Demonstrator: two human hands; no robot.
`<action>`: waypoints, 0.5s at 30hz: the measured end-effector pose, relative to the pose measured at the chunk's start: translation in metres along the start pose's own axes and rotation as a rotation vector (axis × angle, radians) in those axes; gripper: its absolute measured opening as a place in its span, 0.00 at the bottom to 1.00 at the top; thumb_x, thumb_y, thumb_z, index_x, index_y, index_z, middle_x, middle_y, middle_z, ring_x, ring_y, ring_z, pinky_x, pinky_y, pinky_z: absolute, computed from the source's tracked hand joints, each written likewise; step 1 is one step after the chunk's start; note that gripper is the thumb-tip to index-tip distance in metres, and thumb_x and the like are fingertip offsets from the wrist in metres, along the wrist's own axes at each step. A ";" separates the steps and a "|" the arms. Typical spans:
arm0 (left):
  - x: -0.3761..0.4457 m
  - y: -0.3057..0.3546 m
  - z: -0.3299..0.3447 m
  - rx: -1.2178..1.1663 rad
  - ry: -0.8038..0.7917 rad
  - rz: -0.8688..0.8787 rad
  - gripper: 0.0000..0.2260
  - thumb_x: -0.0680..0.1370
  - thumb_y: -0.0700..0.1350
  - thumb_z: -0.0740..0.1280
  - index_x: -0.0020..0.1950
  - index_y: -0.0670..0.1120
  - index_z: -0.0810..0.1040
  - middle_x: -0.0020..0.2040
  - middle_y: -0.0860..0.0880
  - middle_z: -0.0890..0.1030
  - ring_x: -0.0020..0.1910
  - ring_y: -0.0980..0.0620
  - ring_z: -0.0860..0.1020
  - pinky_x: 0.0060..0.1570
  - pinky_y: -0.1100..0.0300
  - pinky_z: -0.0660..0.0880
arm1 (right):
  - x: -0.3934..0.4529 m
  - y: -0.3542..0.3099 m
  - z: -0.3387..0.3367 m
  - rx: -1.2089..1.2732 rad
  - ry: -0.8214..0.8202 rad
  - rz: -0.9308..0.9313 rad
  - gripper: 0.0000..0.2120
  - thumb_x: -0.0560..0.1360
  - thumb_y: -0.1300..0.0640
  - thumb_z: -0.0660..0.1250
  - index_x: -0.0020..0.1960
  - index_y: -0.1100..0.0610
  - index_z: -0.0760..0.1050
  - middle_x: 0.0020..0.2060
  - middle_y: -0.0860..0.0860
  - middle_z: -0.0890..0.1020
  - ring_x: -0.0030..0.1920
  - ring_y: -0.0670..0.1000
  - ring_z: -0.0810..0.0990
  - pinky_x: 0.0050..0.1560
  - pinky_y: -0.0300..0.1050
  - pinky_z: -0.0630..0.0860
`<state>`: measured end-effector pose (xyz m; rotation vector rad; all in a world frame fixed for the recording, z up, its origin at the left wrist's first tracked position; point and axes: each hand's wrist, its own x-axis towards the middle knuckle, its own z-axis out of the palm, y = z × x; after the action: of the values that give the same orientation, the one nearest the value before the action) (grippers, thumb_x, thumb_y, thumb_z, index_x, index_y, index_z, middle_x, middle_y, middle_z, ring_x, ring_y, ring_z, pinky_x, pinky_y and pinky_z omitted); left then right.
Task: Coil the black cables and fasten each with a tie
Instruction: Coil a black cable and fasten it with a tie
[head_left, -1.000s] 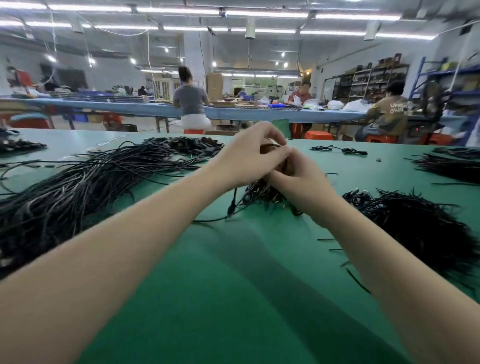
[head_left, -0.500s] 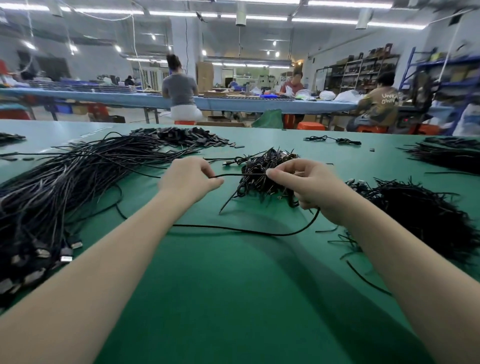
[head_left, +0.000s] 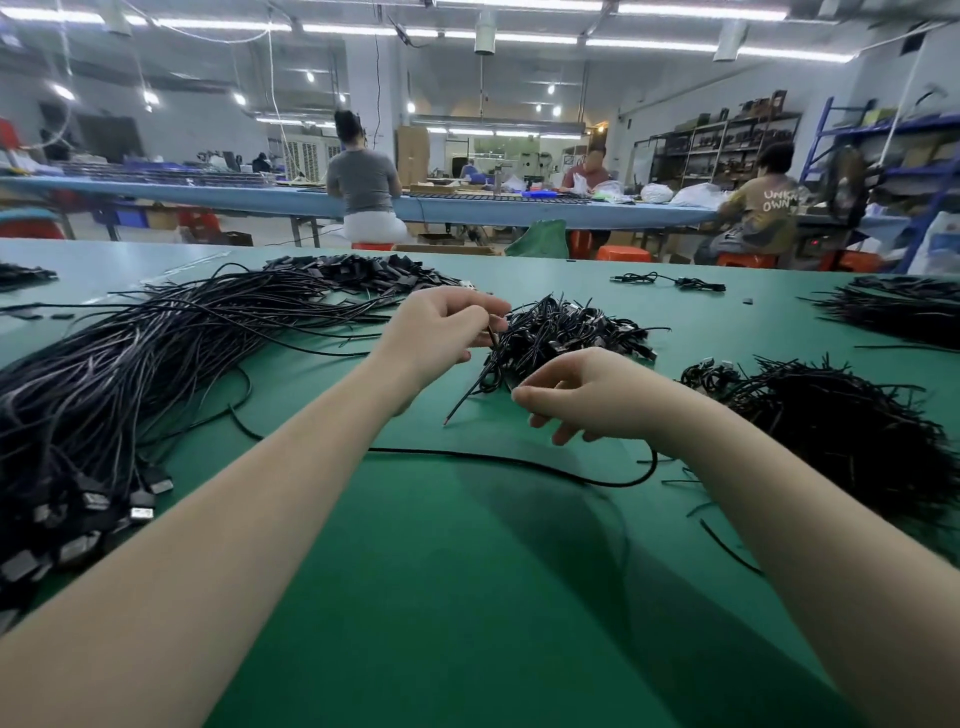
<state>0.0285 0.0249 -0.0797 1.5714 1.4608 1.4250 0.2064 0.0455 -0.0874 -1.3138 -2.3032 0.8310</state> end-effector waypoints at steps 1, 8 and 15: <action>0.000 0.000 0.000 0.005 0.001 0.024 0.14 0.77 0.39 0.58 0.48 0.54 0.82 0.43 0.57 0.85 0.45 0.59 0.83 0.43 0.62 0.74 | 0.000 -0.002 0.001 -0.117 0.017 -0.021 0.17 0.75 0.40 0.65 0.57 0.49 0.77 0.44 0.44 0.83 0.41 0.47 0.83 0.35 0.35 0.74; -0.007 0.006 0.009 -0.085 -0.211 0.044 0.16 0.77 0.38 0.61 0.45 0.54 0.85 0.48 0.46 0.84 0.44 0.54 0.80 0.52 0.56 0.77 | -0.002 -0.018 0.009 0.338 0.149 -0.070 0.11 0.80 0.47 0.59 0.49 0.52 0.76 0.35 0.46 0.84 0.34 0.48 0.84 0.33 0.41 0.78; -0.007 0.008 0.022 -0.261 -0.305 -0.152 0.13 0.80 0.55 0.61 0.57 0.47 0.74 0.47 0.44 0.79 0.41 0.49 0.79 0.54 0.50 0.75 | -0.001 -0.020 0.017 0.606 0.267 -0.206 0.15 0.83 0.52 0.56 0.41 0.56 0.73 0.21 0.46 0.69 0.20 0.47 0.66 0.22 0.37 0.62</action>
<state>0.0527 0.0213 -0.0805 1.4097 1.1396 1.1755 0.1843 0.0309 -0.0879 -0.8432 -1.7417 1.0898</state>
